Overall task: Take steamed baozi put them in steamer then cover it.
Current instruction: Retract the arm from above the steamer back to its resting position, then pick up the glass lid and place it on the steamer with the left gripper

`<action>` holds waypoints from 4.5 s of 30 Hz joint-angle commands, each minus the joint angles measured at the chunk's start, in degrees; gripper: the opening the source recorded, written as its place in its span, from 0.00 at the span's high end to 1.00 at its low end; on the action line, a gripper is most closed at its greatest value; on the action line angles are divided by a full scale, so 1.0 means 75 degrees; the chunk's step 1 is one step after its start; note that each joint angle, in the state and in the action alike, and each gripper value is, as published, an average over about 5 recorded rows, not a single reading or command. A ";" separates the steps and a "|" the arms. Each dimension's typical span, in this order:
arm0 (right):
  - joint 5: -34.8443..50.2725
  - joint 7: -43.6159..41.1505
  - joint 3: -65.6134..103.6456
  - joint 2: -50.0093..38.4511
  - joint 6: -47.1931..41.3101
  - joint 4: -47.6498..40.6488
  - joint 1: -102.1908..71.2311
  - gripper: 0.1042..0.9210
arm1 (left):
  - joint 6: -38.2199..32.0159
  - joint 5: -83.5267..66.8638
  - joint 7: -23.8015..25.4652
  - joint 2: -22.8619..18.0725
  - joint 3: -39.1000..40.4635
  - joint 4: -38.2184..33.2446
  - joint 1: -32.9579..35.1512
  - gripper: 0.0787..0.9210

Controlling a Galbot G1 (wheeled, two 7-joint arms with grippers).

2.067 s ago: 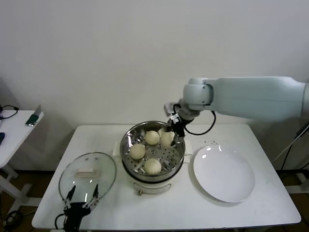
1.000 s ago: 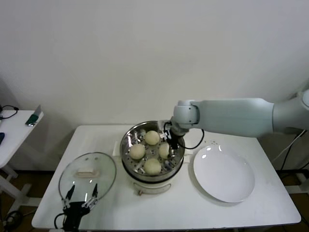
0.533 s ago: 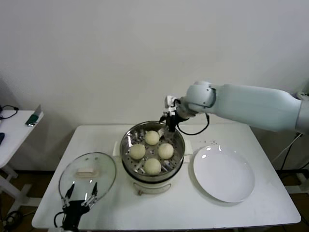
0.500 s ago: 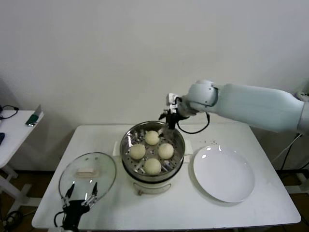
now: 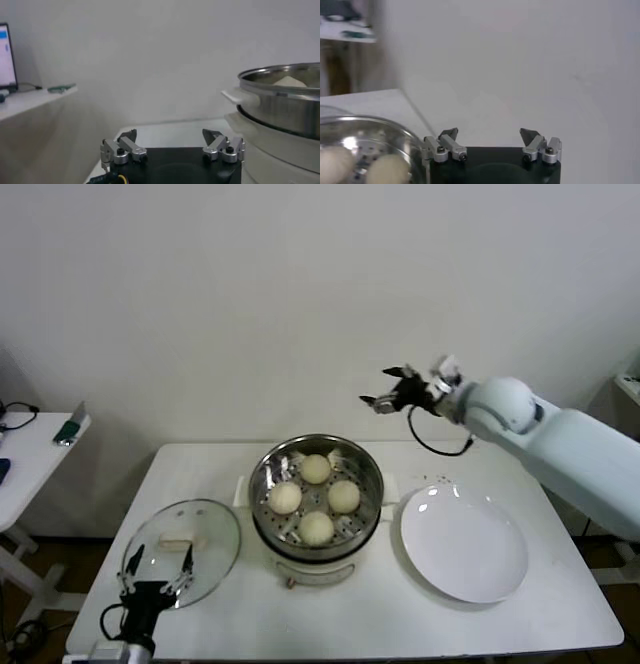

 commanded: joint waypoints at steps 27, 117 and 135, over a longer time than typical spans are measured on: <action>-0.2566 0.0334 0.9332 0.3078 0.6131 0.0730 -1.2210 0.12 | -0.0496 0.2225 -0.0119 0.0099 -0.0024 0.0184 -0.0236 0.12; -0.3369 0.0631 0.9152 0.3993 0.6452 0.0463 -1.2108 0.12 | 0.0158 1.0789 -0.2707 0.1093 0.0591 0.4540 -0.2884 0.92; -0.3840 0.0697 0.9207 0.3925 0.6247 0.0498 -1.2157 0.12 | 0.1692 0.8670 -0.0283 0.2776 0.0370 0.0883 -0.2325 0.92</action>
